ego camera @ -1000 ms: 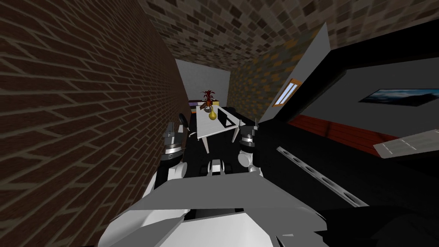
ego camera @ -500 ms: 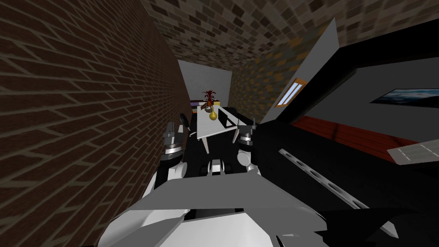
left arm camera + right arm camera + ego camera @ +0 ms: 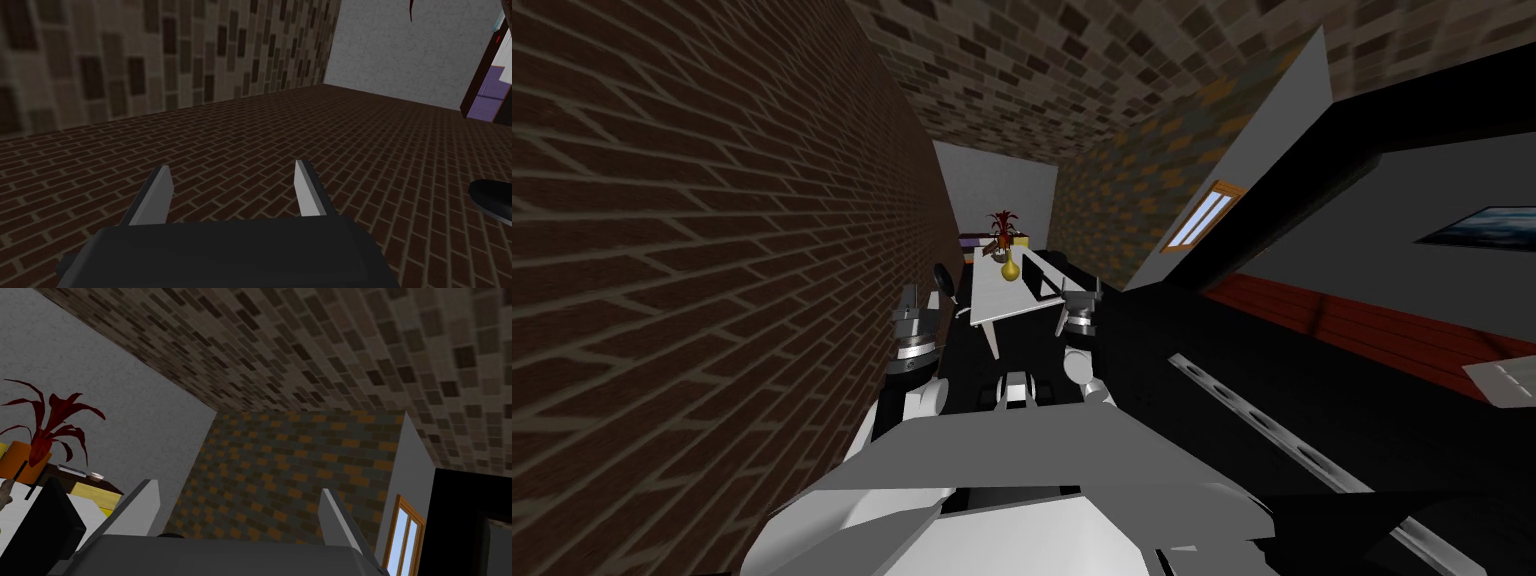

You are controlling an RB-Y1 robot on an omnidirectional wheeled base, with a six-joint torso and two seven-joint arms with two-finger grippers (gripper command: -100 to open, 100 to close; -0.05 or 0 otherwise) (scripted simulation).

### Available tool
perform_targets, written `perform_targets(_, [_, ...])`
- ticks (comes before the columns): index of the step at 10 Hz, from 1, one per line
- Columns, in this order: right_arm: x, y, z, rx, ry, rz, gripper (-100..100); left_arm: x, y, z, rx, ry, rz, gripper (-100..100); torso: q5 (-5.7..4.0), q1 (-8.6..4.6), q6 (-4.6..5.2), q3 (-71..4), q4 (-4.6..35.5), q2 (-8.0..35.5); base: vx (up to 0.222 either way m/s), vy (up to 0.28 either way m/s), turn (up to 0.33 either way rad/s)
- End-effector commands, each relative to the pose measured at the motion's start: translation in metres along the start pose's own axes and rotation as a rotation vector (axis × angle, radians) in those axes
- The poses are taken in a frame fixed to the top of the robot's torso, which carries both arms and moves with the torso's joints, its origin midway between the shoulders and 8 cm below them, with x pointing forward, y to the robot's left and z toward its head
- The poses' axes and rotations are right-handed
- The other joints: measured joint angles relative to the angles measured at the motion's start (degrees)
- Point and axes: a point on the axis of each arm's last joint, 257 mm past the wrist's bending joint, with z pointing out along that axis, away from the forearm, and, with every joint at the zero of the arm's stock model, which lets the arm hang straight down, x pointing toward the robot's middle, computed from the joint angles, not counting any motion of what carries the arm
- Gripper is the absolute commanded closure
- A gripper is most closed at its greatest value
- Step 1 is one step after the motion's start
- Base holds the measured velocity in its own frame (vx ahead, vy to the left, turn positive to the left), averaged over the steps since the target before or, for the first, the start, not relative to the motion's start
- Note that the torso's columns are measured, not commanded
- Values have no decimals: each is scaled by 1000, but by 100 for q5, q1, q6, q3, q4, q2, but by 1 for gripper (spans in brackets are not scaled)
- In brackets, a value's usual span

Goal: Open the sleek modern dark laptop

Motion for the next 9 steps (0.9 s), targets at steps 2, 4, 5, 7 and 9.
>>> perform_targets(2, [-6, -16, 1, 22, -42, 115, -100, 0, 0, 0, 0, 0, 0, 0, 0, 3, 3, 2, 0, 4, 25, -29, 36])
perform_targets(4, [-12, -17, 1, 24, -67, 149, -100, 0, 0, 0, 0, 0, 0, 0, -2, -6, 2, -2, -1, -1, 23, -34, 42])
perform_targets(5, [-12, -28, 1, 39, -79, 199, -100, 0, 0, 0, 0, 0, 0, 0, -1, 1, 4, 2, 0, 4, 32, -44, 86])
perform_targets(7, [-17, -29, 1, 41, -103, 232, -100, 0, 0, 0, 0, 0, 0, 0, -3, -7, 3, -2, -1, -1, 25, -39, 24])
perform_targets(9, [-21, -42, 1, 58, -132, 300, -100, 0, 0, 0, 0, 0, 0, 0, -1, -1, 0, -1, -1, -2, 34, -43, 68])
